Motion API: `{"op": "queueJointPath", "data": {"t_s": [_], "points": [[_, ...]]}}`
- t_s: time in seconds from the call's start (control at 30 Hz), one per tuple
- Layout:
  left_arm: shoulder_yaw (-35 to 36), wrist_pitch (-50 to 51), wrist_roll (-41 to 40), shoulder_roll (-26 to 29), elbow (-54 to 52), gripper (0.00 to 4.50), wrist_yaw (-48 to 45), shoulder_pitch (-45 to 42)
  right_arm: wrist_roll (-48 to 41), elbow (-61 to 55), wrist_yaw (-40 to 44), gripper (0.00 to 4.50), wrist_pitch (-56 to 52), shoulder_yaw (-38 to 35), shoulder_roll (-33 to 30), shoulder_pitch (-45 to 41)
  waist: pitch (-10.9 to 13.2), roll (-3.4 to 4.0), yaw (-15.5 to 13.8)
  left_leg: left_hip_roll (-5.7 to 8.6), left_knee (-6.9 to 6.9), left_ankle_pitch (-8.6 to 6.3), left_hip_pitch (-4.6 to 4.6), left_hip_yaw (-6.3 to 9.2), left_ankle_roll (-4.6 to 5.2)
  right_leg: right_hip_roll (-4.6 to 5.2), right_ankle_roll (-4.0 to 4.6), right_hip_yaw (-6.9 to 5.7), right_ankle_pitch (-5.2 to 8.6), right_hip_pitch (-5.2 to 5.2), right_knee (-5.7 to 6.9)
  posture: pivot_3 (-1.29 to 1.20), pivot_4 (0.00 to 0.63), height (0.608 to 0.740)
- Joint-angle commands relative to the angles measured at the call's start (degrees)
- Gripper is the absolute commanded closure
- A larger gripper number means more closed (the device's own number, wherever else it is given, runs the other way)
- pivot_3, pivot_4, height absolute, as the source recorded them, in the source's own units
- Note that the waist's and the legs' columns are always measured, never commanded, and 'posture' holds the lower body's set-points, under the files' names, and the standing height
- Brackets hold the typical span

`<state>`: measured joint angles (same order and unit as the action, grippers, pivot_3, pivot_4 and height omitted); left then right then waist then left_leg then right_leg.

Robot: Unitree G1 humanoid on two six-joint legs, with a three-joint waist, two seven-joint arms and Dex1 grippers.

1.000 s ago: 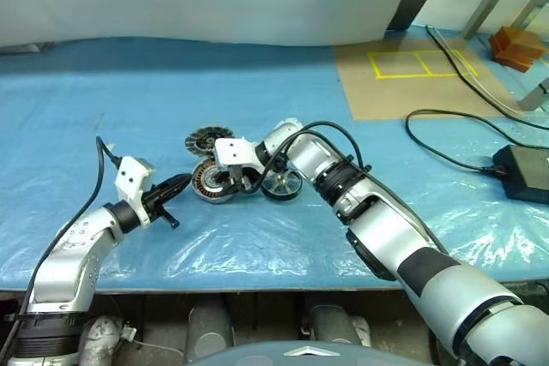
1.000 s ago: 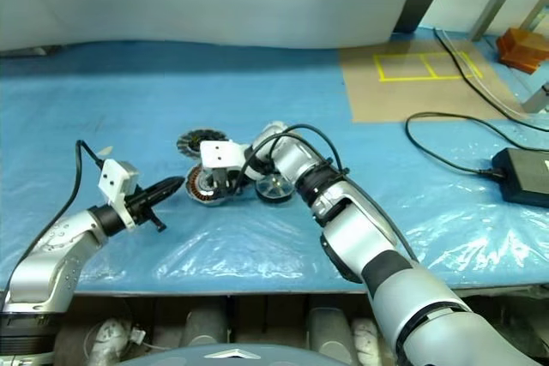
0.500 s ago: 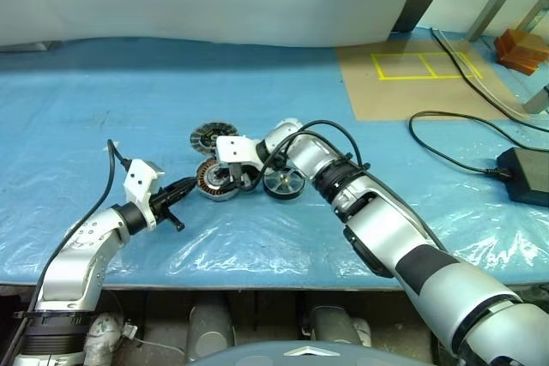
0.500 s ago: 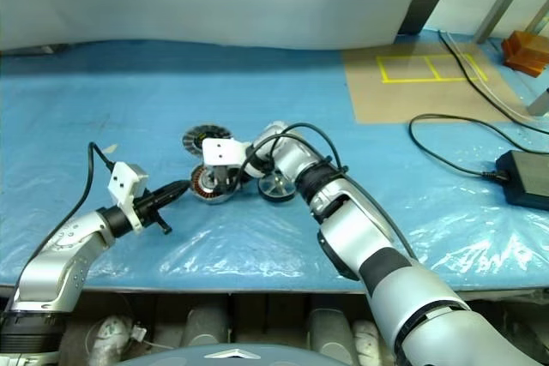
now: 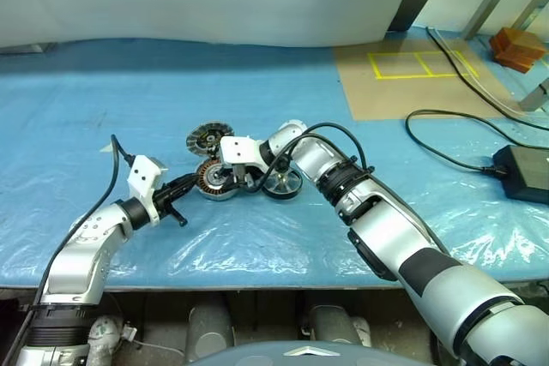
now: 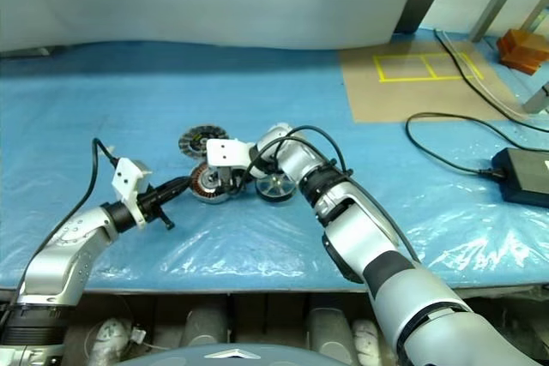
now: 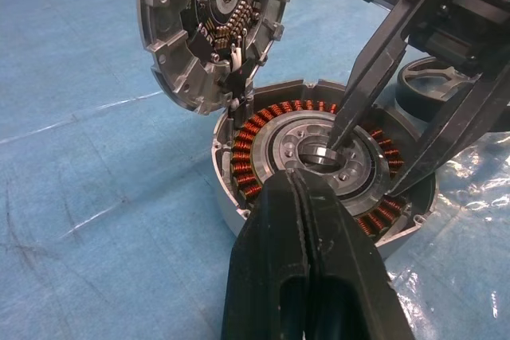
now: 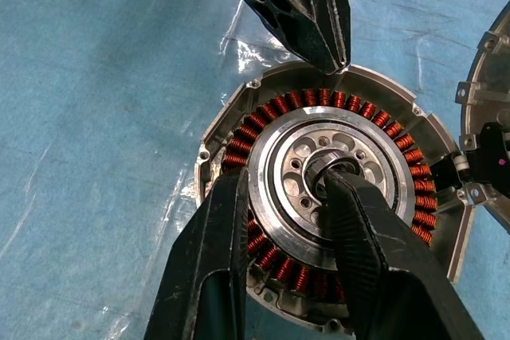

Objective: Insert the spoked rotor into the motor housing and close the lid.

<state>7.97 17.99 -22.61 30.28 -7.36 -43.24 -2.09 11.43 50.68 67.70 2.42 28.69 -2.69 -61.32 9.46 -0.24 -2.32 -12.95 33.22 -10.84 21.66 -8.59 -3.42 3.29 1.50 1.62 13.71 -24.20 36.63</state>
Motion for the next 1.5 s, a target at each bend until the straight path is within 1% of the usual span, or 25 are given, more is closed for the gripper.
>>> {"op": "queueJointPath", "data": {"t_s": [0.03, 0.1, 0.23, 0.3, 0.37, 0.4, 0.47, 0.5, 0.53, 0.67, 0.77, 0.9, 1.1, 1.17, 1.27, 1.37, 1.5], "points": [[0.5, -0.87, -0.32, -0.01, -0.68, 4.5, -0.02, -0.46, -2.67, -3.85, 4.01, 3.0, -3.64, -2.03, -0.69, 0.28, 0.0, 0.0, -0.03, 0.0, 0.0, 0.0, 0.0, 0.0, 0.0, 0.0, 0.0, 0.0, 0.0, 0.0, 0.0, 0.0, 0.15, 0.74], [0.68, -0.65, -0.68, -0.1, -1.0, 4.5, -0.07, -0.29, -6.4, -7.41, 8.65, 3.0, -8.9, -4.26, -1.25, -0.19, 0.01, 0.0, -0.11, 0.0, 0.0, 0.0, 0.04, 0.0, 0.0, 0.0, 0.0, 0.0, 0.0, -0.02, -0.02, 0.0, 0.15, 0.74], [0.98, -0.4, -1.14, -0.24, -1.75, 4.5, 0.11, 0.08, -8.97, -13.37, 12.72, 3.0, -13.34, -6.06, -4.55, 0.07, 0.0, -0.01, -0.21, 0.0, 0.0, 0.01, 0.16, 0.0, 0.01, 0.0, -0.01, -0.02, 0.0, -0.08, -0.07, 0.0, 0.15, 0.74], [1.03, -0.38, -1.17, -0.23, -2.06, 4.5, 0.16, 0.32, -10.6, -16.28, 12.92, 3.0, -15.99, -7.15, -5.45, 1.28, 0.0, -0.01, -0.23, 0.0, -0.01, 0.01, 0.17, 0.0, 0.01, 0.0, -0.01, -0.04, 0.0, -0.08, -0.08, 0.0, 0.15, 0.74], [1.12, -0.38, -1.2, -0.19, -2.33, 4.5, 0.27, 0.57, -12.27, -18.34, 10.72, 3.0, -19.54, -8.9, -5.18, 2.57, 0.0, -0.02, -0.23, -0.01, -0.02, 0.01, 0.16, 0.0, 0.01, -0.01, -0.01, -0.03, 0.0, -0.08, -0.09, 0.0, 0.15, 0.74], [1.18, -0.31, -1.25, -0.17, -2.51, 4.5, 0.33, 0.7, -12.89, -19.4, 9.28, 3.34, -20.83, -9.77, -5.04, 3.43, 0.01, -0.01, -0.18, -0.01, -0.02, 0.01, 0.15, 0.01, 0.01, -0.01, -0.01, -0.03, 0.0, -0.08, -0.08, 0.0, 0.15, 0.74], [1.31, -0.24, -1.33, -0.07, -2.9, 4.5, 0.37, 1.04, -13.55, -21.43, 5.97, 3.88, -22.15, -11.16, -4.91, 5.82, 0.01, -0.02, -0.05, -0.01, -0.03, 0.01, 0.12, 0.0, 0.0, -0.02, -0.01, -0.01, 0.0, -0.08, -0.07, 0.0, 0.15, 0.74], [1.39, -0.2, -1.41, -0.03, -3.08, 4.5, 0.41, 1.14, -13.69, -22.11, 4.0, 4.25, -22.51, -11.77, -4.82, 7.21, 0.01, -0.02, -0.07, -0.01, -0.03, 0.01, 0.11, 0.0, 0.0, -0.02, -0.01, -0.01, 0.0, -0.09, -0.06, 0.0, 0.15, 0.74], [1.48, -0.1, -1.5, 0.02, -3.25, 4.5, 0.49, 1.14, -13.89, -22.47, 1.47, 4.48, -23.65, -12.69, -4.44, 8.65, 0.01, -0.02, -0.14, -0.01, -0.05, 0.01, 0.11, 0.0, -0.01, -0.02, -0.01, -0.01, 0.0, -0.09, -0.06, 0.0, 0.15, 0.74], [1.97, 0.24, -2.06, 0.14, -3.38, 4.5, 0.76, 0.57, -14.65, -22.94, -6.46, 4.48, -28.27, -14.99, -2.72, 13.34, 0.01, -0.02, -0.2, 0.02, -0.06, 0.01, 0.13, 0.0, -0.01, 0.0, -0.01, 0.0, 0.0, -0.09, -0.09, 0.0, 0.15, 0.74], [2.26, -0.26, -1.43, 0.83, -2.38, 4.5, 0.63, -0.08, -15.95, -24.4, -9.97, 4.48, -31.25, -16.04, -1.22, 16.61, 0.01, -0.01, -0.2, 0.02, -0.09, 0.01, 0.11, 0.0, -0.02, -0.01, -0.02, 0.0, 0.0, -0.09, -0.11, 0.0, 0.15, 0.74], [2.73, -0.22, -1.52, 1.88, -0.66, 4.5, 0.02, -1.58, -17.56, -29.53, -10.34, 4.48, -34.56, -14.52, -0.06, 19.13, 0.01, -0.01, -0.02, 0.02, -0.12, 0.01, 0.07, 0.0, -0.03, -0.03, -0.03, 0.01, 0.0, -0.09, -0.11, 0.0, 0.15, 0.74], [2.01, 0.06, -1.44, 1.89, -0.36, 4.5, -0.33, -2.63, -21.82, -30.28, -11.13, 4.48, -36.04, -17.48, 1.7, 15.99, 0.02, -0.01, -0.08, 0.05, -0.15, 0.01, 0.07, -0.01, -0.03, -0.01, -0.03, 0.03, 0.0, -0.09, -0.12, 0.0, 0.15, 0.74], [1.96, -0.05, -1.37, 1.86, -0.23, 4.5, -0.46, -2.57, -22.43, -29.67, -11.44, 4.48, -35.81, -17.54, 1.86, 14.78, 0.02, -0.01, -0.1, 0.04, -0.15, 0.01, 0.08, 0.0, -0.04, -0.01, -0.03, 0.02, 0.0, -0.09, -0.13, 0.0, 0.15, 0.74], [1.83, -0.2, -1.22, 1.72, -0.21, 4.5, -0.41, -2.44, -20.23, -25.67, -14.4, 4.48, -32.56, -16.38, 2.59, 13.23, 0.01, -0.01, -0.07, 0.04, -0.16, 0.01, 0.07, 0.0, -0.04, -0.01, -0.04, 0.02, 0.0, -0.09, -0.14, 0.0, 0.15, 0.74], [1.76, -0.31, -1.09, 1.5, -0.39, 4.5, -0.1, -2.28, -15.61, -19.11, -20.76, 4.48, -26.96, -14.58, 3.67, 11.78, 0.01, -0.01, -0.05, 0.04, -0.18, 0.01, 0.07, 0.0, -0.05, -0.02, -0.04, 0.01, 0.0, -0.09, -0.14, 0.0, 0.15, 0.74], [1.34, -0.42, -0.94, 1.03, -0.98, 4.5, 0.23, -1.54, -14.97, -15.87, -21.22, 4.48, -24.6, -13.77, 4.92, 11.48, 0.02, 0.0, -0.07, 0.05, -0.18, 0.01, 0.13, 0.0, -0.05, -0.01, -0.04, 0.01, 0.0, -0.1, -0.22, 0.0, 0.15, 0.74]]}}
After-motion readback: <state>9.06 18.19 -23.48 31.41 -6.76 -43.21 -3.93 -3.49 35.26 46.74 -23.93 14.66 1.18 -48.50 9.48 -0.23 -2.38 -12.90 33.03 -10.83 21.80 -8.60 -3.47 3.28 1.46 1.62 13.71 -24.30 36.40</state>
